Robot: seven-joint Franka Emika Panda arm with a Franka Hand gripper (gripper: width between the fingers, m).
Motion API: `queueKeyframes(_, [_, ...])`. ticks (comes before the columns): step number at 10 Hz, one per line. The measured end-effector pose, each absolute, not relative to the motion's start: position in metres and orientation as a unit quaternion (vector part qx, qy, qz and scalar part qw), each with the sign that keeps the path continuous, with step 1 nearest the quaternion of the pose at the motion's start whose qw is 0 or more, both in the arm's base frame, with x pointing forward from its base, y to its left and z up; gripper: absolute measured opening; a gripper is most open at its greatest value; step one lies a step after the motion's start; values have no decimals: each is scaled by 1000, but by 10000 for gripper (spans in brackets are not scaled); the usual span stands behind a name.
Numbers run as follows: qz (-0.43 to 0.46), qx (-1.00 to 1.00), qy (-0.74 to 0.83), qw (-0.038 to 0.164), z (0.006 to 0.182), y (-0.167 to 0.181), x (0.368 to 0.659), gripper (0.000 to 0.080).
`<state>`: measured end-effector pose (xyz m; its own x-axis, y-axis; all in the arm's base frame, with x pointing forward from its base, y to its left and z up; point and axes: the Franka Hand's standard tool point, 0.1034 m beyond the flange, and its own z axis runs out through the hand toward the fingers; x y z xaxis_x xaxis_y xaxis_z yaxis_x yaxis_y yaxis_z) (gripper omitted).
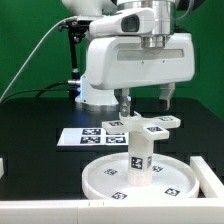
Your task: Assemble round table
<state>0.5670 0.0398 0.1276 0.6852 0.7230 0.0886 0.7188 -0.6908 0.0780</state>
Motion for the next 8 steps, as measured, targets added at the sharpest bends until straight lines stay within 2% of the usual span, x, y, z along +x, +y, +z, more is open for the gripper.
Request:
queueKeyframes(2, [46, 864, 500, 29, 123, 39, 567, 649])
queueKeyframes(4, [45, 852, 520, 33, 123, 37, 567, 649])
queueKeyframes(8, [19, 870, 492, 17, 119, 37, 560, 649])
